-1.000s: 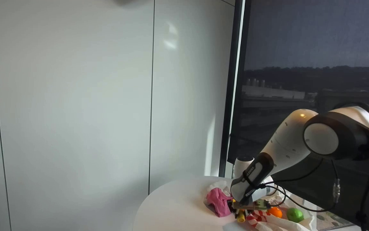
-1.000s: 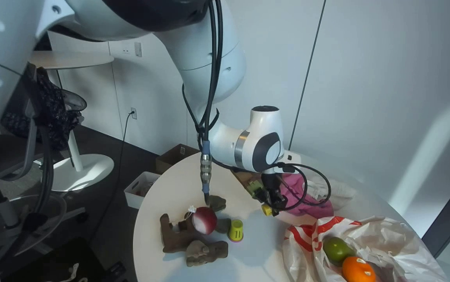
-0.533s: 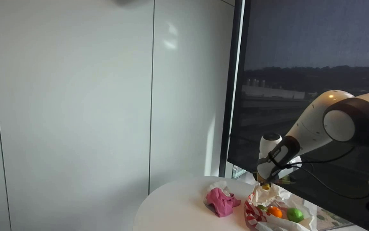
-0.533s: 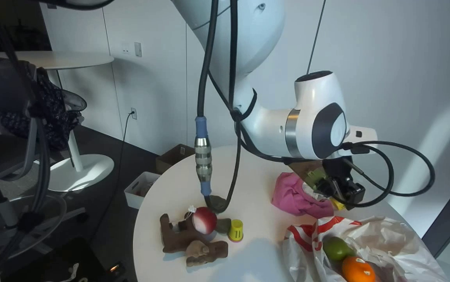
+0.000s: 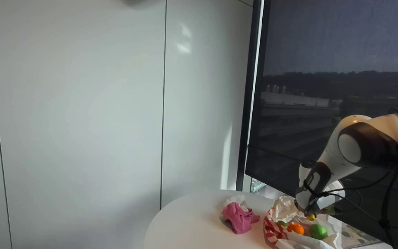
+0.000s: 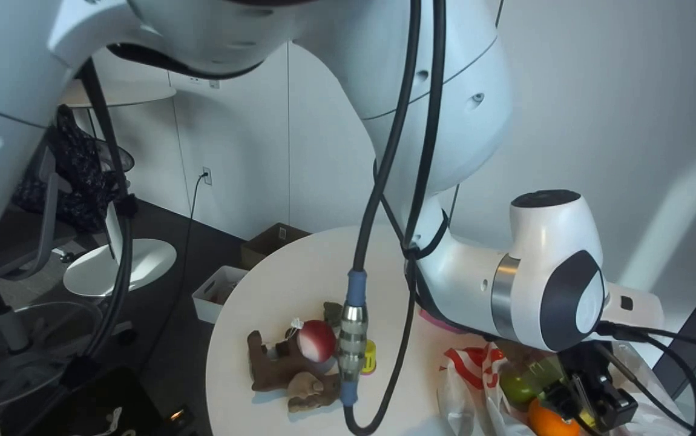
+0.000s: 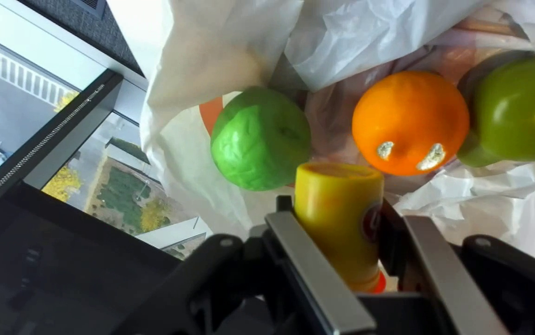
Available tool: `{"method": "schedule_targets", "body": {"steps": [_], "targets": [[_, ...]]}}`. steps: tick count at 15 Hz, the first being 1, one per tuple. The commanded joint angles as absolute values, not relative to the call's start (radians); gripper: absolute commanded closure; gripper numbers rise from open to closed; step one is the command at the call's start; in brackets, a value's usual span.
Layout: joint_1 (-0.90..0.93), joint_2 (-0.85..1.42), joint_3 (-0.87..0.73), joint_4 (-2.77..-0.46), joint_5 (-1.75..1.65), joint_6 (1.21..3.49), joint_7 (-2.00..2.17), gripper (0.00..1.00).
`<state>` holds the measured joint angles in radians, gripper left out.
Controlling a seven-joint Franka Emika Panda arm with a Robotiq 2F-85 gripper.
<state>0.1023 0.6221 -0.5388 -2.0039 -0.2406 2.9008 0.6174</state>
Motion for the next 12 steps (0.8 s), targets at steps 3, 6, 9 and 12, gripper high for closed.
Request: {"method": "schedule_targets", "body": {"steps": [3, 6, 9, 12], "targets": [[0.057, 0.783, -0.531, -1.9, -0.154, 2.957, 0.564, 0.31], [0.043, 0.811, -0.527, -1.874, -0.101, 2.95, 0.545, 0.18], [0.068, 0.778, -0.541, -1.883, -0.073, 2.943, 0.528, 0.0], [0.125, 0.648, -0.523, -1.96, -0.079, 2.865, 0.487, 0.0]]}}
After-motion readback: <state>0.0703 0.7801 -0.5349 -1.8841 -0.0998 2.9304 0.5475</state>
